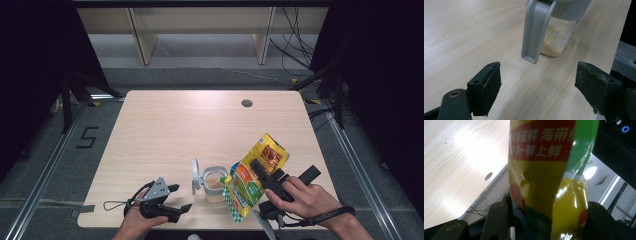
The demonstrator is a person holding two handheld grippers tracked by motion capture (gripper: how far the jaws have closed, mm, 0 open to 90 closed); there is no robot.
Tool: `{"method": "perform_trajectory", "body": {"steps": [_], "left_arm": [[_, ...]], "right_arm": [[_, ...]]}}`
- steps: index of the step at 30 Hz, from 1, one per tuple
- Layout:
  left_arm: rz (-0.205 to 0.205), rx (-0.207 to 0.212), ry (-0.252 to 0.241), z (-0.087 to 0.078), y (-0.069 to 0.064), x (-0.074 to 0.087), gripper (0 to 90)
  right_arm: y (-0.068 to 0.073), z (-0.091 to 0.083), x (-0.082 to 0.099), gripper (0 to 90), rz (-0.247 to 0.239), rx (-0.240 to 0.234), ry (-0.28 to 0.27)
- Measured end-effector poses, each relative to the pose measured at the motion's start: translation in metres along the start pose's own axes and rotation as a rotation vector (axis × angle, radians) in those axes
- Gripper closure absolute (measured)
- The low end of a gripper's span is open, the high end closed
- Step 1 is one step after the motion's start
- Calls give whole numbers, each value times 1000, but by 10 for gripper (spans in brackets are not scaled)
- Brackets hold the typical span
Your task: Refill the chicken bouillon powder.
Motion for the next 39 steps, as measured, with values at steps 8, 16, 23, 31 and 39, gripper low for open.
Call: {"method": "perform_trajectory", "body": {"steps": [8,16,23,31,39], "left_arm": [[-2,-5,2,0,0,0,202],[-3,-2,-1,0,0,0,202],[-23,-4,0,1,-1,1,202],[0,0,1,0,0,0,202],[-3,1,2,0,0,0,202]], "right_arm": [[1,5,4,585,5,-7,4],[1,7,5,585,0,-4,-3],[-1,4,3,590,1,-3,-7],[-3,3,-2,592,0,4,-21],[-5,5,-1,593,-13,4,-24]]}}
Point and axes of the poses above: each handheld gripper's, and its own axes: z roughly forward along the jaws, x roughly out of its underside, y roughly to its left, the point moved 4 cm from there along z, roughly forward along the jaws, and after that the axes turned 14 degrees about x, right-handed, at the moved point
